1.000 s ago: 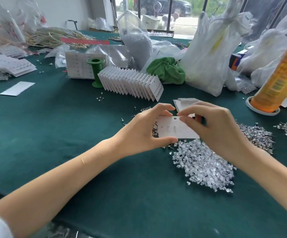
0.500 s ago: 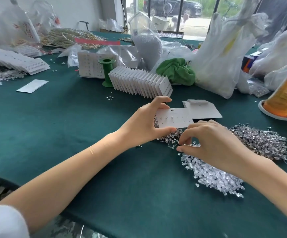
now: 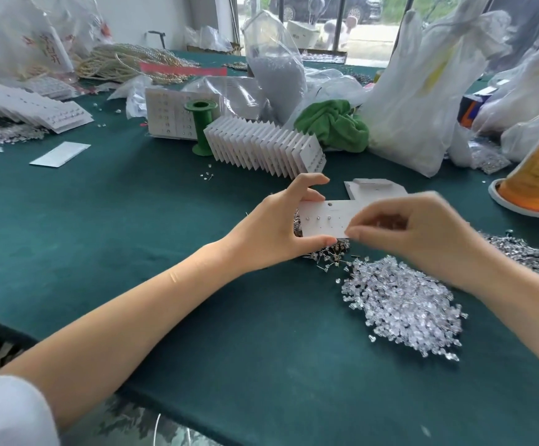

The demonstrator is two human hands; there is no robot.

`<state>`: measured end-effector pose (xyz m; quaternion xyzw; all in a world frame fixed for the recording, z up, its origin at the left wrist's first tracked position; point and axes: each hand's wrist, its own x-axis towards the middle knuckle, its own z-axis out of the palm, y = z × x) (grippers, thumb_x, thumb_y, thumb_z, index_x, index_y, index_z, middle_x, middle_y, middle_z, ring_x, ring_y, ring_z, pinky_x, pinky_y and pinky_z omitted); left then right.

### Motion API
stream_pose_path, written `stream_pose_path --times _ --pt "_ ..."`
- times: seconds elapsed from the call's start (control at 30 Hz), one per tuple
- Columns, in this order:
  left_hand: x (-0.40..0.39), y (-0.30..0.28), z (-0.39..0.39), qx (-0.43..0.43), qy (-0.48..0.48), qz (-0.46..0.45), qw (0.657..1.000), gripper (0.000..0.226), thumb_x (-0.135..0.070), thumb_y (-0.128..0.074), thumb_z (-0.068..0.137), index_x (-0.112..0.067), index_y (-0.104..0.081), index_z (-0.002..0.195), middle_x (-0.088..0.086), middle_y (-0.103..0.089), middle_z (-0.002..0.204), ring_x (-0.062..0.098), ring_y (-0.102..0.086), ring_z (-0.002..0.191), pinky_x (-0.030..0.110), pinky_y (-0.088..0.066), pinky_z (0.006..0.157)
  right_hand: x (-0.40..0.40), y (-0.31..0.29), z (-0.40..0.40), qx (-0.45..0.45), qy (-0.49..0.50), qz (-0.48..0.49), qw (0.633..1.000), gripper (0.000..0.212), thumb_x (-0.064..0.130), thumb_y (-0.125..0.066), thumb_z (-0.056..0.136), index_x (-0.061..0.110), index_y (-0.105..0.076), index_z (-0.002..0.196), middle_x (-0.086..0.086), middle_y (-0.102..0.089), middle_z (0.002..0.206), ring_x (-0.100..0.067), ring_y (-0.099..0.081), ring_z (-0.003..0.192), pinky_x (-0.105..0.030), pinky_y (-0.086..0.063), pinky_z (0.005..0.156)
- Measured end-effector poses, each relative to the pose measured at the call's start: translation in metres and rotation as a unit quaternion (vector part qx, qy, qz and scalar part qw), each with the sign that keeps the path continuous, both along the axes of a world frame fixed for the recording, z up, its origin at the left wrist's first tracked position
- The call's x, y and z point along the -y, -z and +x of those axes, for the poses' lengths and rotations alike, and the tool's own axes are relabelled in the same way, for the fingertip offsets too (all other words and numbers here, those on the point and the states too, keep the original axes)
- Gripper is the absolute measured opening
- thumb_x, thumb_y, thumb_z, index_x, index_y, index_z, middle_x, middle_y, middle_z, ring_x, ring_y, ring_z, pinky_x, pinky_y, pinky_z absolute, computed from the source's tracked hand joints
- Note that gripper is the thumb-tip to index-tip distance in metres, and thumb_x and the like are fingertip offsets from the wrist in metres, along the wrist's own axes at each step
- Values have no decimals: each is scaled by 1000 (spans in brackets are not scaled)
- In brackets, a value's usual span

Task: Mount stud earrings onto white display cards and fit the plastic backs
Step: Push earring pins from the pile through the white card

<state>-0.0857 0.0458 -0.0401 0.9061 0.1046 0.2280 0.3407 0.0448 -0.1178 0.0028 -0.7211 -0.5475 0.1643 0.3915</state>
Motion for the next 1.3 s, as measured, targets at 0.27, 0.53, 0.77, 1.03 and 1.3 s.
stream_pose_path --times 0.27,0.53,0.77,1.03,1.3 --pt "9 -1 -1 7 31 -16 999 77 -38 -80 71 -29 -36 134 -8 -62 117 -4 -54 110 8 -35 94 -5 16 19 -150 112 64 980 5 21 -76 77 25 -75 77 9 -68 104 2 -62 89 -5 -47 72" --pt "12 -5 -2 24 51 -31 998 77 -31 -82 71 -24 -39 134 -6 -64 116 -6 -56 108 8 -35 96 -8 22 14 -229 95 26 968 21 40 -76 62 28 -79 79 16 -53 133 10 -47 117 -13 -36 89" --pt "12 -6 -3 31 51 -30 998 76 -33 -82 71 -28 -39 133 -8 -64 114 -4 -57 108 6 -35 95 -6 26 15 -225 90 18 970 11 30 -78 68 26 -78 78 13 -55 131 8 -57 107 -11 -48 80" --pt "12 -6 -3 25 48 -33 998 76 -35 -81 71 -29 -39 133 -10 -64 116 -7 -55 108 7 -34 96 -2 14 19 -224 142 64 962 26 19 -73 82 26 -64 105 5 -68 109 -6 -63 104 -22 -47 88" --pt "16 -9 -4 56 46 -40 997 77 -33 -82 70 -25 -40 134 -9 -64 117 -4 -56 109 9 -36 97 4 -3 17 -335 94 -44 937 53 41 -74 60 10 -70 102 -7 -75 84 -11 -67 63 -19 -50 45"
